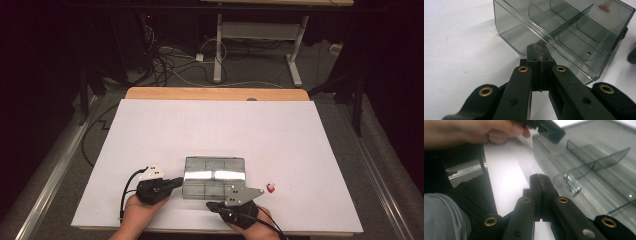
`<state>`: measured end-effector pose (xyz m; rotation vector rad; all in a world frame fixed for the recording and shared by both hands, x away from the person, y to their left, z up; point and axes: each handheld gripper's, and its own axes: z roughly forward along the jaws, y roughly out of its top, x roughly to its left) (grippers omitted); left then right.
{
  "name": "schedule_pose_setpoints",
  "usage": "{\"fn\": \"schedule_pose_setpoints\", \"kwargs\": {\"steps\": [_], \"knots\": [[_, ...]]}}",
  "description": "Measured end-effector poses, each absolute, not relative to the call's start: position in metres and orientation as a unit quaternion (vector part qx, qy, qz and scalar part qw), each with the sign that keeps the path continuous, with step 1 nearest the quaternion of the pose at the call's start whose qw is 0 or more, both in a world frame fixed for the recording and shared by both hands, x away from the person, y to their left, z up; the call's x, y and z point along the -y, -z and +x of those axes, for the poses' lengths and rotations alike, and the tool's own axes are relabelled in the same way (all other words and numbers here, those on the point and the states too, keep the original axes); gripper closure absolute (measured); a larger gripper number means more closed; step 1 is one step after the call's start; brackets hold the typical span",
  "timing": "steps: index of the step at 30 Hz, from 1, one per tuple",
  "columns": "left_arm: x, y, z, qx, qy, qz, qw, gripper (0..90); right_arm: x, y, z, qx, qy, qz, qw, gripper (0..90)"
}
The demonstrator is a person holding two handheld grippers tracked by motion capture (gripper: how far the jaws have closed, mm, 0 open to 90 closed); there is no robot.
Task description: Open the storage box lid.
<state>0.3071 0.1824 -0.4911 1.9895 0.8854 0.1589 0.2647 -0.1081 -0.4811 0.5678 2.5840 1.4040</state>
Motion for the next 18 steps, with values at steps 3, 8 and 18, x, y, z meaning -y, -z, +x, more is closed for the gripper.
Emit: {"fn": "schedule_pose_setpoints", "kwargs": {"steps": [3, 8, 18], "knots": [[-0.182, 0.491, 0.306, -0.36, -0.064, 0.811, 0.457, 88.1, 0.109, 0.486, 0.266, -0.864, -0.456, 0.201, 0.068, 90.0], [-0.181, 0.491, 0.302, -0.358, -0.067, 0.815, 0.451, 88.1, 0.109, 0.489, 0.268, -0.868, -0.442, 0.218, 0.068, 90.0], [-0.182, 0.494, 0.283, -0.349, -0.055, 0.826, 0.44, 88.0, 0.111, 0.489, 0.271, -0.87, -0.434, 0.226, 0.065, 90.0]]}}
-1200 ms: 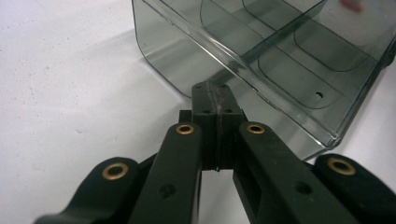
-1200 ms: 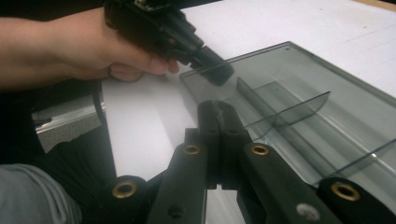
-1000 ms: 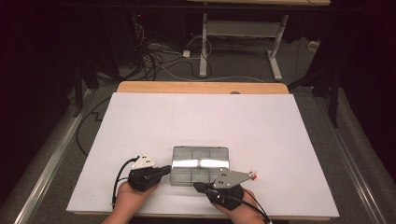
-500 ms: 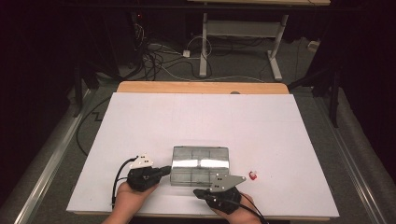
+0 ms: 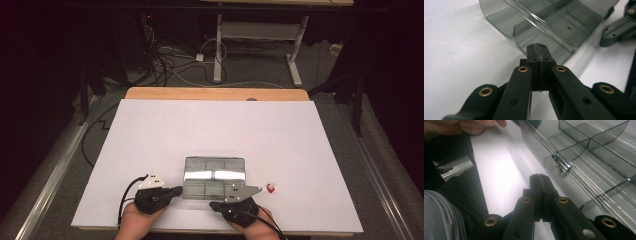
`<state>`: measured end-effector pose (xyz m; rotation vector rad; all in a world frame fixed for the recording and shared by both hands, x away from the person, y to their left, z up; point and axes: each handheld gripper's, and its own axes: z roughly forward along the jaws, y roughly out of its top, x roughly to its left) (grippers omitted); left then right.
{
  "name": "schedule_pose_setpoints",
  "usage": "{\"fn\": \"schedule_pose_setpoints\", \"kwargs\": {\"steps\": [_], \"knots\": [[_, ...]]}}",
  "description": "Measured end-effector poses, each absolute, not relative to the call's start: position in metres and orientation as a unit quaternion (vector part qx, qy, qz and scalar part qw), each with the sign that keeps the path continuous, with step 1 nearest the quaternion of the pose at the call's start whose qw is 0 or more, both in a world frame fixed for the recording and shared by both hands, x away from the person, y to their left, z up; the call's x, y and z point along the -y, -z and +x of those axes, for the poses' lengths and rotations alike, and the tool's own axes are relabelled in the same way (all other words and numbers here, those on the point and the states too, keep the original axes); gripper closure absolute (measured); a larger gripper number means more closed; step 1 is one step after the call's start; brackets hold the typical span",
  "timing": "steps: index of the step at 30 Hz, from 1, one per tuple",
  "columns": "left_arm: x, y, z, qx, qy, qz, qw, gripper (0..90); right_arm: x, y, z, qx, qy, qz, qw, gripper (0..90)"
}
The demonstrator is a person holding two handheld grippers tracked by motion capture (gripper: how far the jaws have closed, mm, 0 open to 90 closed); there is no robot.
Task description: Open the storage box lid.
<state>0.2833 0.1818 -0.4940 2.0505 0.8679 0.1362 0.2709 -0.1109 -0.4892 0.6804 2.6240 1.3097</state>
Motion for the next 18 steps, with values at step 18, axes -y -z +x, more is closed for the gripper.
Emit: {"fn": "schedule_pose_setpoints", "kwargs": {"steps": [18], "knots": [[-0.1793, 0.4947, 0.2772, -0.337, -0.054, 0.833, 0.436, 88.1, 0.1146, 0.4893, 0.2744, -0.862, -0.439, 0.246, 0.064, 90.0]]}}
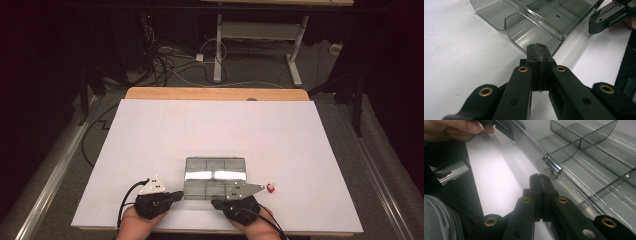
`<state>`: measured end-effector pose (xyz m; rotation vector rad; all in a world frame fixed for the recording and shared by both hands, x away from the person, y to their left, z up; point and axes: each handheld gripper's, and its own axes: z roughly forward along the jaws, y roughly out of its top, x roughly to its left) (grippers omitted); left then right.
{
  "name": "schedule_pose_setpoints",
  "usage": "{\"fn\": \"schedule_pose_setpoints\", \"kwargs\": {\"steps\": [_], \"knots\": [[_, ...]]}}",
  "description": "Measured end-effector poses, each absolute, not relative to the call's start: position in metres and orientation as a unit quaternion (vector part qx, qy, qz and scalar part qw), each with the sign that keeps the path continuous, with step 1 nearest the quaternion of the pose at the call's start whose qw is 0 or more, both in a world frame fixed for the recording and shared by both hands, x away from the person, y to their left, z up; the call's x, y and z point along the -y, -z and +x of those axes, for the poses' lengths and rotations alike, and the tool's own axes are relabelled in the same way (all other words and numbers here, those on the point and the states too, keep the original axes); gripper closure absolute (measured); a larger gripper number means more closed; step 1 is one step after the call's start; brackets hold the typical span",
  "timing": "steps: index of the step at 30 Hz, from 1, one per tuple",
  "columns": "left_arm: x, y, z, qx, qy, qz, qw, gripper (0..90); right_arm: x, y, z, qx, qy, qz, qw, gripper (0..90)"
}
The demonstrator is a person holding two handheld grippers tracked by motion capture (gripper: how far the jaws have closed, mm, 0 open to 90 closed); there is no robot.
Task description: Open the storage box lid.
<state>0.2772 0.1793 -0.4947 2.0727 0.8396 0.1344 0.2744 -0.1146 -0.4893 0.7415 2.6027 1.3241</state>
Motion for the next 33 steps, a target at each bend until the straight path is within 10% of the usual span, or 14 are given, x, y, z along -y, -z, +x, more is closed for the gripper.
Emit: {"fn": "schedule_pose_setpoints", "kwargs": {"steps": [33], "knots": [[-0.1828, 0.4912, 0.2782, -0.338, -0.059, 0.824, 0.451, 88.1, 0.121, 0.4877, 0.2742, -0.847, -0.464, 0.251, 0.059, 90.0]]}}
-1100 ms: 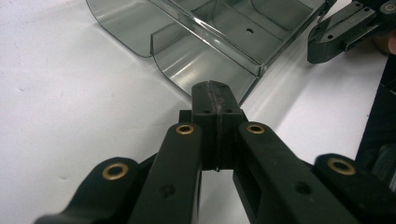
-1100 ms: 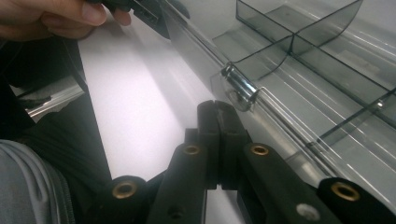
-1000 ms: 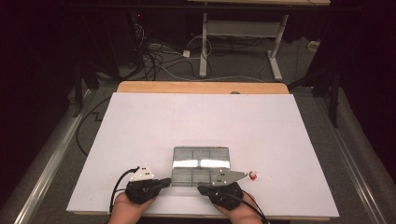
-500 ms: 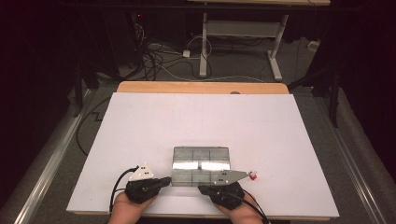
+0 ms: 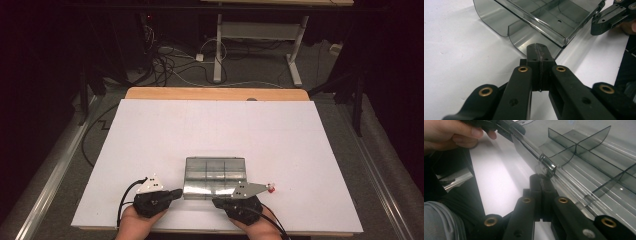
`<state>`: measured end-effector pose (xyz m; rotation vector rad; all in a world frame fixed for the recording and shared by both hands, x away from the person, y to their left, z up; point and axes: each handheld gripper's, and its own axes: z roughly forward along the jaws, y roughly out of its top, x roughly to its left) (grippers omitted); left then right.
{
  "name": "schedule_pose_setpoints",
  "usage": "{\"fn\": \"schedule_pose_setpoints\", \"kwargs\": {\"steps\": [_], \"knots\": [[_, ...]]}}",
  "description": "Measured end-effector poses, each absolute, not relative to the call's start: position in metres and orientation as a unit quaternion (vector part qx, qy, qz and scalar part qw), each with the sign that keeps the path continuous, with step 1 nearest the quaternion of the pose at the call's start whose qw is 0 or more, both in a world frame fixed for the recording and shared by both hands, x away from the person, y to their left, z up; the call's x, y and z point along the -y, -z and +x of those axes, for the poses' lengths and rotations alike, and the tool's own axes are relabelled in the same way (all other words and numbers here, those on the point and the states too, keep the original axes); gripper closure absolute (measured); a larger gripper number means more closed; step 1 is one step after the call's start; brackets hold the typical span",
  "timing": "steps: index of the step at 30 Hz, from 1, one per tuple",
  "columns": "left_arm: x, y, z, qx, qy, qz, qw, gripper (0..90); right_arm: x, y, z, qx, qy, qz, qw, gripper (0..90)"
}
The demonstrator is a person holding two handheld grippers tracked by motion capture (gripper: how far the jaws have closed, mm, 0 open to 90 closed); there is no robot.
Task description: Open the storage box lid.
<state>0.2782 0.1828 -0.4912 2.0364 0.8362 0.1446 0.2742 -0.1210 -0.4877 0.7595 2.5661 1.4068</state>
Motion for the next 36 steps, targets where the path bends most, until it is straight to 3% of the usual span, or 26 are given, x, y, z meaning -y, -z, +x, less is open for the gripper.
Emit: {"fn": "schedule_pose_setpoints", "kwargs": {"steps": [36], "knots": [[-0.187, 0.48, 0.279, -0.335, -0.07, 0.807, 0.481, 88.0, 0.123, 0.471, 0.277, -0.833, -0.493, 0.239, 0.077, 90.0]]}}
